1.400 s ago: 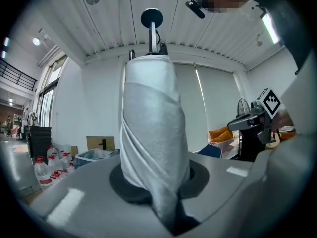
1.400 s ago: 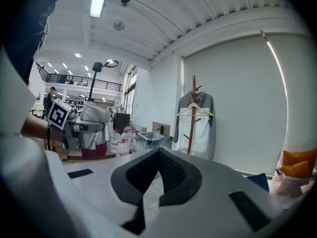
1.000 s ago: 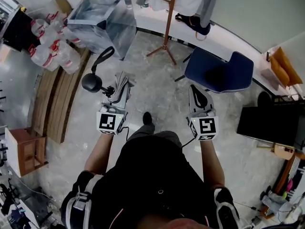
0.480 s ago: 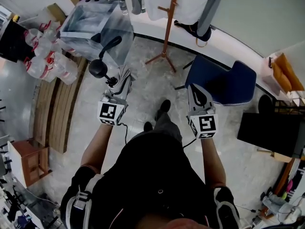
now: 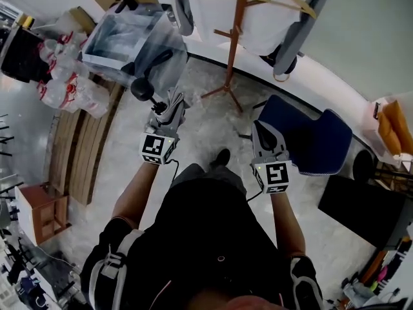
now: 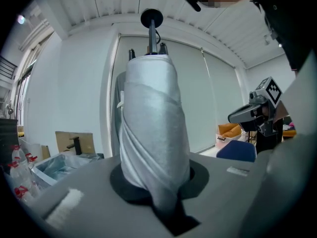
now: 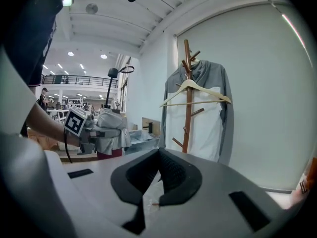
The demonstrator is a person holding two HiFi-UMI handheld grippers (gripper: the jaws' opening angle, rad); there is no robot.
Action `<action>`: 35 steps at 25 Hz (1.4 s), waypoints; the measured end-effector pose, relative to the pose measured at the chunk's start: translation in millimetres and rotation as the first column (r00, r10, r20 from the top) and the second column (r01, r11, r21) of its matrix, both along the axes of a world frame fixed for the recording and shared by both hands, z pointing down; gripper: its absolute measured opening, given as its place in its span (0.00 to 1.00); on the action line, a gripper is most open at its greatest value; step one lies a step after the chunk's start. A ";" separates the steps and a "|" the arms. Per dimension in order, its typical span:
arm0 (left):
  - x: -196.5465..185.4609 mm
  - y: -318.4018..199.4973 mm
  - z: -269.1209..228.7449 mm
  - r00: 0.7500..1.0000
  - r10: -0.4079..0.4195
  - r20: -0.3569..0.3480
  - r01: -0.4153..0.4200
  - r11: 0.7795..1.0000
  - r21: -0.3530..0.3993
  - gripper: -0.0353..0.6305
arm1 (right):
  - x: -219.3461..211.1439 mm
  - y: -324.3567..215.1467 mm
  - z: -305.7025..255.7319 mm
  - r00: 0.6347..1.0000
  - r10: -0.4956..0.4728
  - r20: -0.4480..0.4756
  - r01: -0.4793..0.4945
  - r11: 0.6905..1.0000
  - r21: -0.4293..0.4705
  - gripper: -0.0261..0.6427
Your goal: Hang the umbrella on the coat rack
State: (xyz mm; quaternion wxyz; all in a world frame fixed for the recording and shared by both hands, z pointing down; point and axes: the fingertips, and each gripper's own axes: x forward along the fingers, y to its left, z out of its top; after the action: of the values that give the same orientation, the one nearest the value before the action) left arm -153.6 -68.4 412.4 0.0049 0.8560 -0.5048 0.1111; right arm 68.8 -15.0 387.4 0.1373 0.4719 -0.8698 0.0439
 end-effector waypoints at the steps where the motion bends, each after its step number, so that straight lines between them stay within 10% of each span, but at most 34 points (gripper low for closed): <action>1: 3.1 -8.9 2.7 1.000 0.001 0.001 -0.001 1.000 0.000 0.14 | 0.5 -7.4 2.0 1.000 -0.008 -0.002 0.008 1.000 -0.003 0.04; 17: 63.0 -100.1 72.7 0.989 0.146 0.041 -0.144 0.989 -0.043 0.14 | 13.0 -74.2 32.4 0.997 0.073 -0.035 -0.075 0.995 -0.066 0.04; 35: 106.6 -152.5 141.4 0.989 0.120 0.084 -0.112 0.989 -0.093 0.14 | 21.2 -90.5 74.4 0.993 0.105 -0.060 -0.113 0.983 -0.144 0.04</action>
State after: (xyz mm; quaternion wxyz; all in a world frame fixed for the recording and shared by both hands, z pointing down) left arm -47.0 -220.9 553.8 0.0136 0.8770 -0.4486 0.1716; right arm 90.0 -105.6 461.7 0.1918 0.5085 -0.8331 0.1030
